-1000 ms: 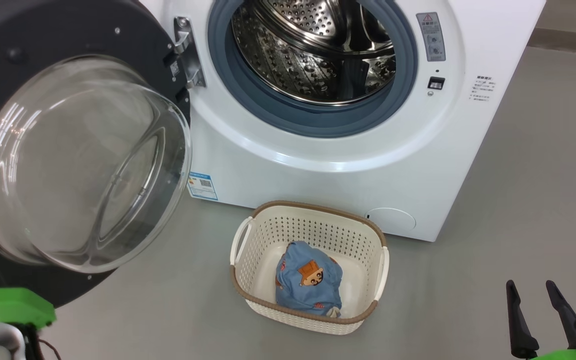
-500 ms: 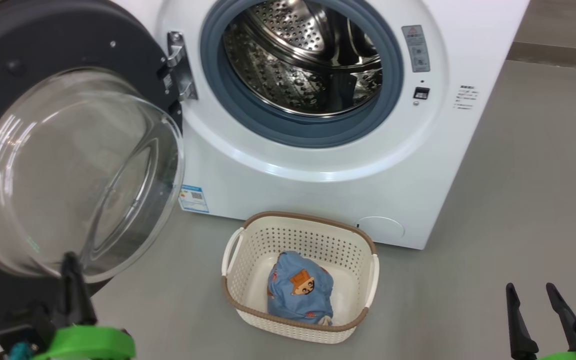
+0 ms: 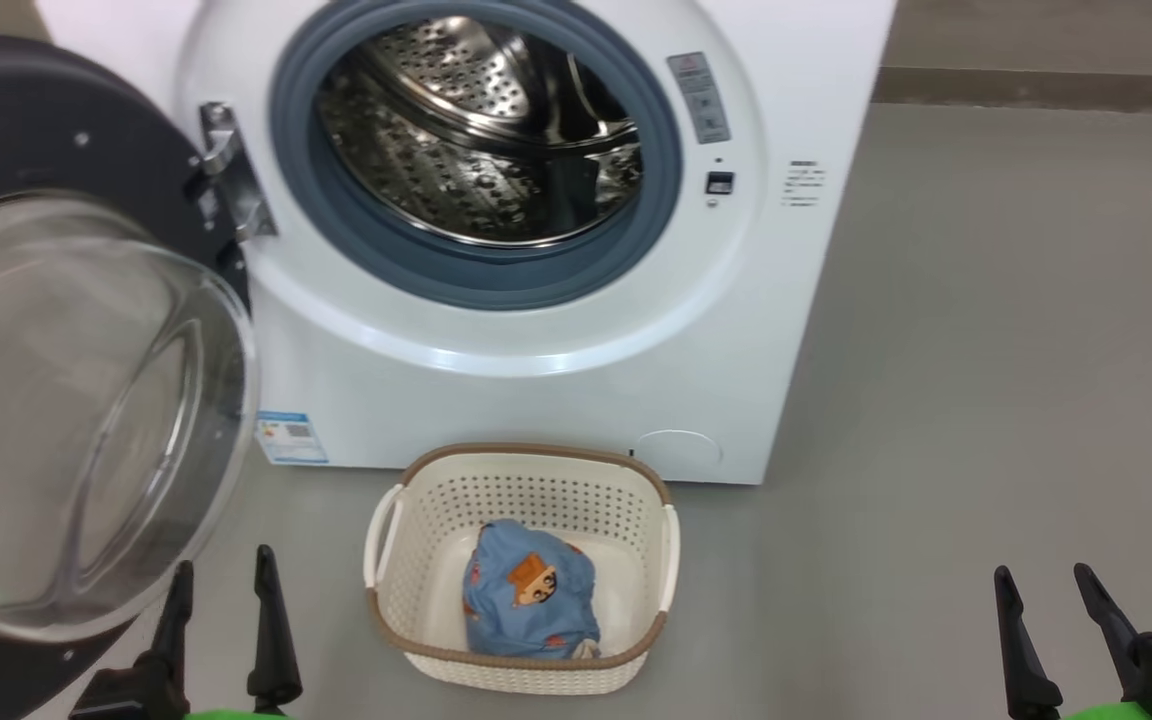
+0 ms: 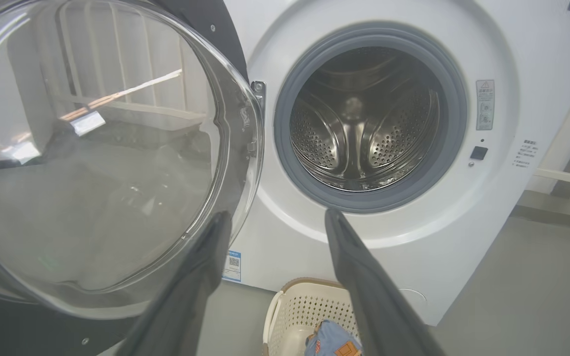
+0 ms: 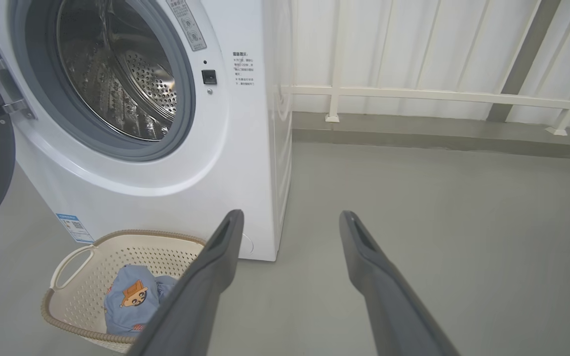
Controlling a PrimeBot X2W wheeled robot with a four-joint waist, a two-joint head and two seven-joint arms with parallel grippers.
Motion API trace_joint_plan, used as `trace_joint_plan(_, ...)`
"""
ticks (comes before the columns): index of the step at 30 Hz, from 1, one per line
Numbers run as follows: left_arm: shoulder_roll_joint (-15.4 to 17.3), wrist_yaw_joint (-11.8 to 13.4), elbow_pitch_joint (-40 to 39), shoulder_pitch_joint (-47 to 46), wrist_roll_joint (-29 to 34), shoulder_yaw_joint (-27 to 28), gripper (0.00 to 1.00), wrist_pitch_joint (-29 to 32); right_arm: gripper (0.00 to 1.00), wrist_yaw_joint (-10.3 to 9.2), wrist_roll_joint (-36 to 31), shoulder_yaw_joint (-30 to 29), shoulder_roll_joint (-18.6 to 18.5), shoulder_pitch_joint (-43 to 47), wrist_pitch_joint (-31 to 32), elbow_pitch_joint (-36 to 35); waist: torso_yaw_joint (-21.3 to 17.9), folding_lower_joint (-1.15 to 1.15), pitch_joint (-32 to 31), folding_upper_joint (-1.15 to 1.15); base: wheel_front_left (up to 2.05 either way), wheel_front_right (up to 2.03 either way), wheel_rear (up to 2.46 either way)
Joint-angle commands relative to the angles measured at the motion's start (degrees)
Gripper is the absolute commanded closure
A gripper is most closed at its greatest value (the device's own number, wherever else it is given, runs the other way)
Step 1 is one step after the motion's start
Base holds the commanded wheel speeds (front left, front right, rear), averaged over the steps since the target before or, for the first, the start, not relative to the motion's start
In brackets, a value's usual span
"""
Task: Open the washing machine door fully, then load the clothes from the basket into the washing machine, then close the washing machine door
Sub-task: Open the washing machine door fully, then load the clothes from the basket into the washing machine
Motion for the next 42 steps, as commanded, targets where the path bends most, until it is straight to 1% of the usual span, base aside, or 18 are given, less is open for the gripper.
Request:
trace_joint_plan(1, 0.4, -0.2, -1.3, -0.8, 0.5, 1.5, 0.0, -0.1, 0.0, 0.25, -0.6, 1.5, -1.0, -0.9, 0.0, -1.7, -2.8, 0.0, -0.1, 0.0, 0.0, 0.0, 0.0)
trace_joint_plan(5, 0.2, -0.5, -0.6, -0.3, 0.7, 0.7, 0.0, -0.2, 0.0, 0.25, -1.0, 1.6, -1.0, -0.9, 0.1, -1.7, -5.3, 0.0, -0.4, 0.0, 0.0, 0.0, 0.0)
trace_joint_plan(9, 0.0, -1.5, 0.1, -0.3, 0.4, -0.2, 0.0, -0.2, 0.0, 0.25, -1.1, 1.9, -1.0, -1.1, 0.1, -1.9, -7.3, 0.0, -0.1, 0.0, 0.0, 0.0, 0.0)
trace_joint_plan(15, 0.5, -1.9, 1.4, -0.7, 0.4, -0.5, 0.0, -0.3, 0.0, 0.25, -1.0, 1.7, -1.0, -0.8, 0.0, -1.9, -8.7, 0.0, 0.1, 0.0, 0.0, 0.0, 0.0)
trace_joint_plan(33, 0.8, -1.9, 3.8, -1.0, 0.3, -1.1, 0.0, -0.6, 0.0, 0.25, -1.2, 1.3, -1.0, -1.0, 0.6, -2.9, -8.3, 0.0, 0.1, 0.0, 0.0, 0.0, 0.0)
trace_joint_plan(42, 1.1, -1.9, 4.3, -1.2, 0.3, -1.8, 0.0, -0.4, 0.0, 0.25, -1.1, 1.7, -1.0, -1.2, 0.3, -2.2, -8.3, 0.0, 0.1, 0.0, 0.0, 0.0, 0.0)
